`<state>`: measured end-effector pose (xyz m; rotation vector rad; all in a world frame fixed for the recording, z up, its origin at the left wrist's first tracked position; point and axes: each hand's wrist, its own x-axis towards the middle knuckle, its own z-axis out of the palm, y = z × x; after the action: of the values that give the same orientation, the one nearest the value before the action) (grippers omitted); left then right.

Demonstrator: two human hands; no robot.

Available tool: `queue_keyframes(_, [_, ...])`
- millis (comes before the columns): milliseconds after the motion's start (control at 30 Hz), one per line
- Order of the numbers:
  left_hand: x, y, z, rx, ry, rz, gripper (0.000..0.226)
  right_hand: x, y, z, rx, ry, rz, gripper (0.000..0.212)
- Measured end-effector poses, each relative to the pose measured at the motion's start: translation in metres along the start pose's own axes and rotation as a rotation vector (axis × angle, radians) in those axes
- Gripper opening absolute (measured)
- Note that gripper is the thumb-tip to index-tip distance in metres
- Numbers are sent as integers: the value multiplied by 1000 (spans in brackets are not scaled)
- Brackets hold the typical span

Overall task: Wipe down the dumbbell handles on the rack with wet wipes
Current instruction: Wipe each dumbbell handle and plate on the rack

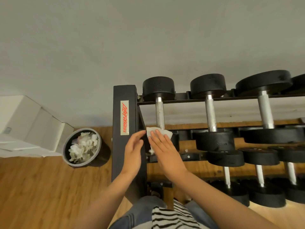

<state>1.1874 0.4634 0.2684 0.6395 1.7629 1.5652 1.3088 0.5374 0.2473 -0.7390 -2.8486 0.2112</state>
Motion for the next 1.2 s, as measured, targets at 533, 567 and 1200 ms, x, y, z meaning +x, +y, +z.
queue_keyframes(533, [-1,-21,26,745,-127,520,49,-3,24,-38,692,128,217,47])
queue_keyframes(567, [-1,-25,27,759,-141,522,51,-3,23,-37,694,142,238,48])
queue_keyframes(1200, [-8,-41,18,387,-256,66,67,47,20,3,796,294,808,33])
